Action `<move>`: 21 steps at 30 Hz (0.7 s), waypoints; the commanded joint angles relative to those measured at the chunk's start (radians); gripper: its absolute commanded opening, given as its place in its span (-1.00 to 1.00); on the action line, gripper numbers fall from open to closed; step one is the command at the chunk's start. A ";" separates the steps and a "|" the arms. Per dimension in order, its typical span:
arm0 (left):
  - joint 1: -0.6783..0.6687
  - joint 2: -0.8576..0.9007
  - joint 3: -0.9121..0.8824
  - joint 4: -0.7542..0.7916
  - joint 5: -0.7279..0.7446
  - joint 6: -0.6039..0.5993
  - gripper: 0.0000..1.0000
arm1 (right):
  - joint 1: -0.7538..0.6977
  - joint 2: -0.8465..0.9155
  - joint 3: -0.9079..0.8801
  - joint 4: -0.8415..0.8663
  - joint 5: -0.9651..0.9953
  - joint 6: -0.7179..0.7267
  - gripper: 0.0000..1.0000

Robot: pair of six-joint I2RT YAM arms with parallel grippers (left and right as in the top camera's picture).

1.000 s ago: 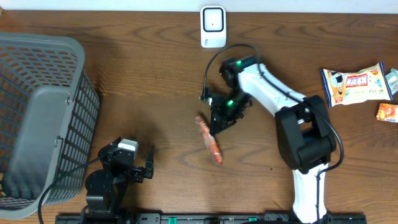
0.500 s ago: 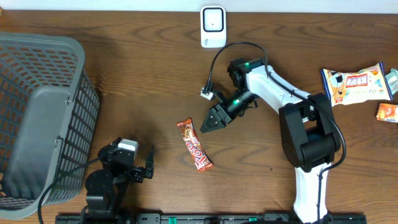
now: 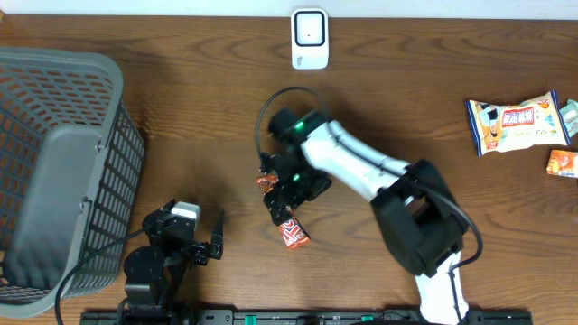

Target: Scan the item barcode

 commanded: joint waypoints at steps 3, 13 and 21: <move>-0.002 -0.005 -0.013 -0.020 -0.003 0.014 0.97 | 0.102 -0.023 0.016 0.051 0.264 0.200 0.87; -0.002 -0.005 -0.013 -0.020 -0.003 0.014 0.97 | 0.197 -0.005 -0.013 0.172 0.443 0.343 0.20; -0.002 -0.005 -0.013 -0.020 -0.003 0.014 0.97 | 0.193 0.077 -0.032 0.111 0.408 0.344 -0.38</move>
